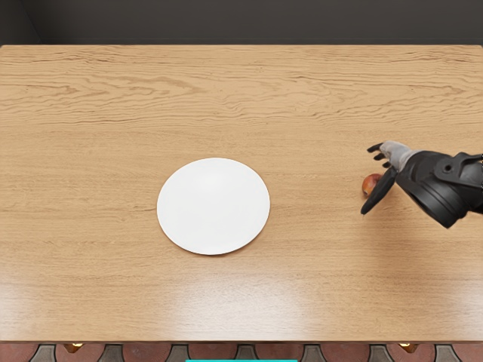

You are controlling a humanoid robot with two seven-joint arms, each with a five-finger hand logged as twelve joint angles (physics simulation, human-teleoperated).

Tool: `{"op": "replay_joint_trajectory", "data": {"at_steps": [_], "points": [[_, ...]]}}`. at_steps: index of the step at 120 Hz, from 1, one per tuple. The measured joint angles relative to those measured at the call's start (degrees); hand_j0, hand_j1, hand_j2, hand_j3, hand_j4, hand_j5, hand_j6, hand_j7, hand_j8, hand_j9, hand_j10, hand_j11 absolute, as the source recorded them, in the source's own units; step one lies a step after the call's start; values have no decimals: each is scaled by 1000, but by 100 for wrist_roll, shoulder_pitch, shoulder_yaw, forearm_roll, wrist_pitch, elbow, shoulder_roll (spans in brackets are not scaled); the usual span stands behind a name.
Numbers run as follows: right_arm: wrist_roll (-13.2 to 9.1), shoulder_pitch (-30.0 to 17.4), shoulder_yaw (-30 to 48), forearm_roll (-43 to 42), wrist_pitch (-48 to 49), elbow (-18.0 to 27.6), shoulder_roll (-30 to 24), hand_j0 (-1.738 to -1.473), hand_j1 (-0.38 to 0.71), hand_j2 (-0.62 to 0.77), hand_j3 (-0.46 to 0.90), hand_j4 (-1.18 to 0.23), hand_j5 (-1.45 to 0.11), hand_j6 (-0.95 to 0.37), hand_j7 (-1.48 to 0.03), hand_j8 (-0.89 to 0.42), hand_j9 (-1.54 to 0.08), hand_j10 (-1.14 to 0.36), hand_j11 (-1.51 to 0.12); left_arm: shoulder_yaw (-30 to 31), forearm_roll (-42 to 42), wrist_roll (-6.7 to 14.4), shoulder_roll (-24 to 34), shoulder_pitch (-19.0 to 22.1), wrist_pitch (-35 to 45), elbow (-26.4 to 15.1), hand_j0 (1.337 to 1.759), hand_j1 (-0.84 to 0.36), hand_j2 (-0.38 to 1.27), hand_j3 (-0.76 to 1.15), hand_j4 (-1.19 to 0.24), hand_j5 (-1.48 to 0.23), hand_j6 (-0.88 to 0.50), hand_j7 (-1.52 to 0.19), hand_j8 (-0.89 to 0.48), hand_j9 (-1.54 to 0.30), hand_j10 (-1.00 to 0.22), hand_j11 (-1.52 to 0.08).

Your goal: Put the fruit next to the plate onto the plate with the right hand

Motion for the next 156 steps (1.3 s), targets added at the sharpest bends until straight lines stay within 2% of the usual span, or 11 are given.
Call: {"op": "replay_joint_trajectory", "data": {"at_steps": [33,88,156], "points": [[0,-177,-32,-298,0,-265,106,-1658,-46,-49,0,-254,-329,-255,-329,-255,-329,-254,-329,0,0,0,0,0,-1,0,1658,69,47,0,-234,-304,-234,-304,-234,-304,-234,-304],[0,-457,-9,-500,0,-796,389,-1658,-3,-56,0,-290,-377,-291,-376,-291,-376,-290,-376,0,0,0,0,0,-1,0,1658,69,47,0,-234,-304,-234,-304,-234,-304,-234,-304],[0,-556,29,-514,0,-913,572,-1658,131,-79,0,-402,-522,-402,-521,-402,-522,-402,-522,0,1,0,0,0,-1,0,1658,69,47,0,-234,-304,-234,-304,-234,-304,-234,-304]]}}
